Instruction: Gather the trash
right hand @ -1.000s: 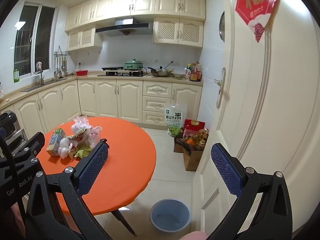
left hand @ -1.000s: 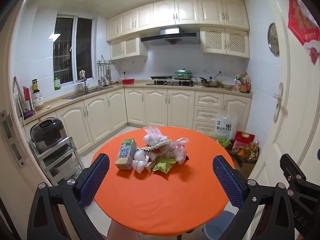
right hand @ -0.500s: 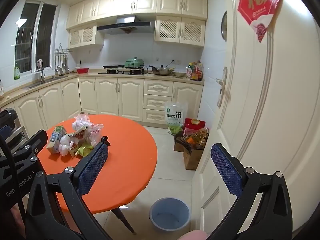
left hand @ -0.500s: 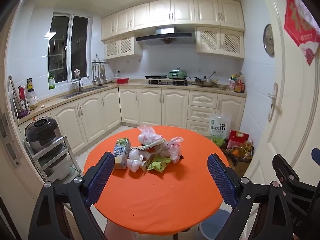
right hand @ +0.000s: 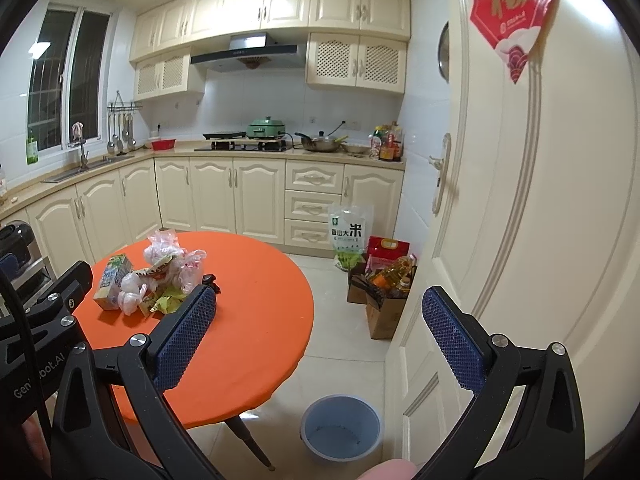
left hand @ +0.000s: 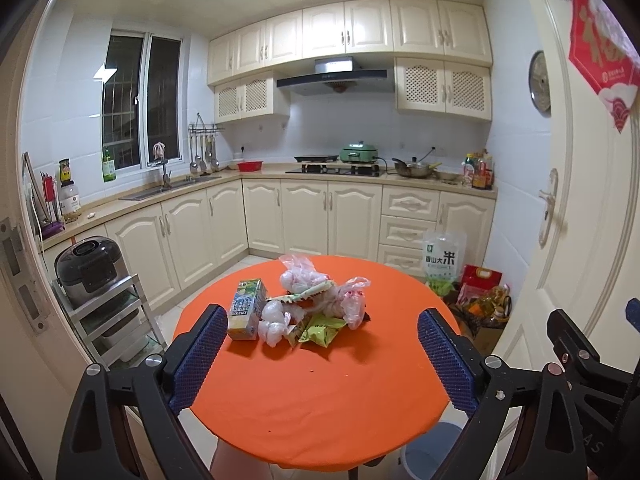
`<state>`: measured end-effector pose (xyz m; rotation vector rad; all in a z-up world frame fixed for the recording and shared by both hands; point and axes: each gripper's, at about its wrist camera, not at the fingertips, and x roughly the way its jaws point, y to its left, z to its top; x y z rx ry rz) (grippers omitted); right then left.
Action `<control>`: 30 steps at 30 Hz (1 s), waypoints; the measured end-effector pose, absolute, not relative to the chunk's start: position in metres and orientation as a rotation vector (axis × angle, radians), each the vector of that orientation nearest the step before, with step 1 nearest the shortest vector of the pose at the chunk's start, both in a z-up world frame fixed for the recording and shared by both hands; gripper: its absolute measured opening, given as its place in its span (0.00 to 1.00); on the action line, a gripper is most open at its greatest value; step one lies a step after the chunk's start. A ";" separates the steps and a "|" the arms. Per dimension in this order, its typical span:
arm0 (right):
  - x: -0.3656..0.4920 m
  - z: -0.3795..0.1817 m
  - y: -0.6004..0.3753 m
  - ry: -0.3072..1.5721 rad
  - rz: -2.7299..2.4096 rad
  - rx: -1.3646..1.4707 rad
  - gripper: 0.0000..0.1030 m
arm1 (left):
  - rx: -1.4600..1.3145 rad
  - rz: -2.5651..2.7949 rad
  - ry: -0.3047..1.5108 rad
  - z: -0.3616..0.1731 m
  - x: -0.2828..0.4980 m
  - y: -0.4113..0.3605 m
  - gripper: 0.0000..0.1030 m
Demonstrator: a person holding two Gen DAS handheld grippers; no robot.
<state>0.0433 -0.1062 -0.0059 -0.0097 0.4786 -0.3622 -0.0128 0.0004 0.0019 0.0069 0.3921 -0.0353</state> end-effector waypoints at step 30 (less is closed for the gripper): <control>0.043 -0.001 -0.103 0.466 -0.346 -0.020 1.00 | -0.020 -0.021 0.403 0.003 -0.014 0.009 0.92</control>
